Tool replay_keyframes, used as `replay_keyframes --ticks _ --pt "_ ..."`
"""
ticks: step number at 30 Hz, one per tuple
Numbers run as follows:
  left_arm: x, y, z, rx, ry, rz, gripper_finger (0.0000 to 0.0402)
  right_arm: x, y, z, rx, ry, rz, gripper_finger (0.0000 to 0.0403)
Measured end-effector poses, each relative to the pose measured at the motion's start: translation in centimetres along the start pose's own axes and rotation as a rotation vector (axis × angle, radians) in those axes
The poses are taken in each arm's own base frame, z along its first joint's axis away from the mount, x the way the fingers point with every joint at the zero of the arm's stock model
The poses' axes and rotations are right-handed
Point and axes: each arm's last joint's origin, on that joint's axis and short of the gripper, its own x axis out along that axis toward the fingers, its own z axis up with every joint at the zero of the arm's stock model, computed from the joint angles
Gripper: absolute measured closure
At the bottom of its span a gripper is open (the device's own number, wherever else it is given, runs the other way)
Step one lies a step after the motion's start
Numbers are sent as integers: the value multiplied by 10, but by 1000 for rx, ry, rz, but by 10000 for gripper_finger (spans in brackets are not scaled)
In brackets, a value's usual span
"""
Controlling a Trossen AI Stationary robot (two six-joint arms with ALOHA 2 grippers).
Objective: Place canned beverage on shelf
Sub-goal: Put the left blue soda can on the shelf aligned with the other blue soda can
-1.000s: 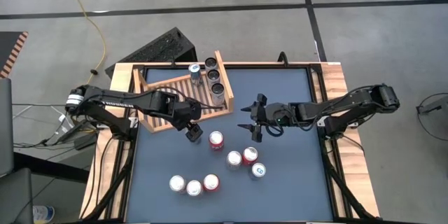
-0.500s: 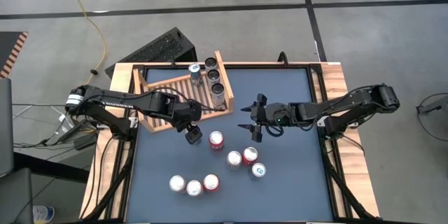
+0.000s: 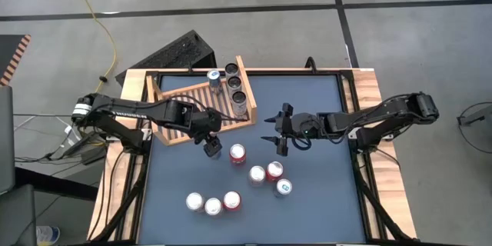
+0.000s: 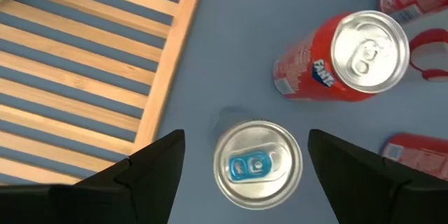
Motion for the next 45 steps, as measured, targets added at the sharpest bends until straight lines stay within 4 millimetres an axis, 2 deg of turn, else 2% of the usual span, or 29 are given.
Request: replay_keyframes --ticks 8,13,16,20,23,27,34,38,45 --pt "0 1 1 30 33 -58 70 0 0 0 1 0 0 127" --pt "-1 -8 -2 10 57 -143 66 0 0 0 0 0 0 127" --pt "-7 -14 -6 29 57 -108 66 0 0 0 0 0 0 127" --pt "-16 -13 -7 26 25 17 65 0 0 0 0 0 0 127" --pt "-18 -14 -6 -13 25 11 65 0 0 0 0 0 0 127" --pt "-6 -17 -8 -18 100 13 65 0 0 0 1 0 0 127" --pt "27 -24 -8 40 213 44 65 0 0 0 3 -1 0 127" --pt "34 -25 -6 38 222 34 65 0 0 0 3 0 0 127" --pt "36 -14 2 2 215 55 65 0 0 0 1 3 0 127"
